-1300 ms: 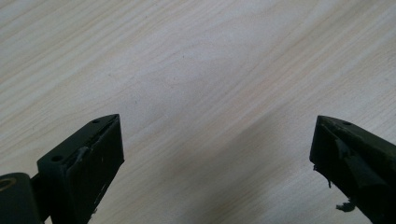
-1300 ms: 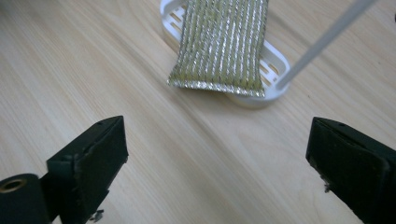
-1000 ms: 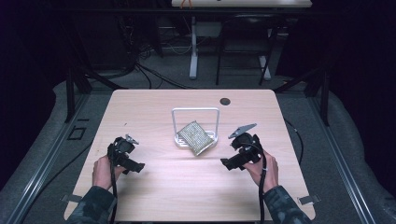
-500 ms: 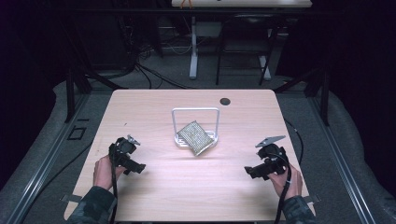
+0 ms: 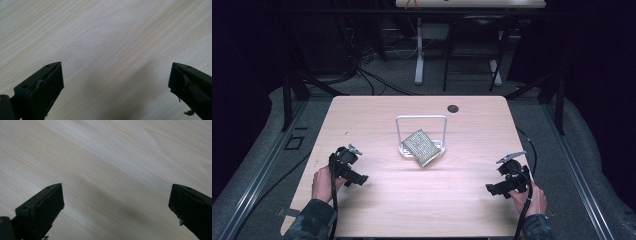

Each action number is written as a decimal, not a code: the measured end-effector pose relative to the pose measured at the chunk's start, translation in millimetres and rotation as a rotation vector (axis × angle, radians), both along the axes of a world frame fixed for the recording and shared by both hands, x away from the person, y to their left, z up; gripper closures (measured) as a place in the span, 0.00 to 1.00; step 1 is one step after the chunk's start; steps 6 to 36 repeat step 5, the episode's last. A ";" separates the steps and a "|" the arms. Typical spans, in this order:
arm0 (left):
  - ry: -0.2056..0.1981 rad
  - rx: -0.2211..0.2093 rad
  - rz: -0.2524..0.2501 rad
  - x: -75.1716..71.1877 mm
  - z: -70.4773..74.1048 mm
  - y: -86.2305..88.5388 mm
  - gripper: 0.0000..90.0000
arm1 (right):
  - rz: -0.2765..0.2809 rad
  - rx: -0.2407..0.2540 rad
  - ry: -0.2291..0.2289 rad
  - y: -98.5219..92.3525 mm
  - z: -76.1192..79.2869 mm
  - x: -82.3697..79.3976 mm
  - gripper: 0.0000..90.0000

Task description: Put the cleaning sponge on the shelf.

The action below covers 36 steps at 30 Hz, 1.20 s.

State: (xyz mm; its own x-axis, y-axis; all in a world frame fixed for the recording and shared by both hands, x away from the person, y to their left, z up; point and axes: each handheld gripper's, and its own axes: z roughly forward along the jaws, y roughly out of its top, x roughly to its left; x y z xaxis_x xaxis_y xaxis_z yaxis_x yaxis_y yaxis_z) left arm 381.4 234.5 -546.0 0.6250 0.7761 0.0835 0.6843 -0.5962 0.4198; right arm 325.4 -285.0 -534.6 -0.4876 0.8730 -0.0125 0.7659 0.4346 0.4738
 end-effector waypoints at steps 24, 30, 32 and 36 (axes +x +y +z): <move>0.008 -0.009 -0.007 0.4 -0.6 0.5 0.00 | 0.003 -0.011 0.005 -0.3 -3.0 1.9 0.00; 0.008 -0.009 -0.007 0.4 -0.6 0.5 0.00 | 0.003 -0.011 0.005 -0.3 -3.0 1.9 0.00; 0.008 -0.009 -0.007 0.4 -0.6 0.5 0.00 | 0.003 -0.011 0.005 -0.3 -3.0 1.9 0.00; 0.008 -0.009 -0.007 0.4 -0.6 0.5 0.00 | 0.003 -0.011 0.005 -0.3 -3.0 1.9 0.00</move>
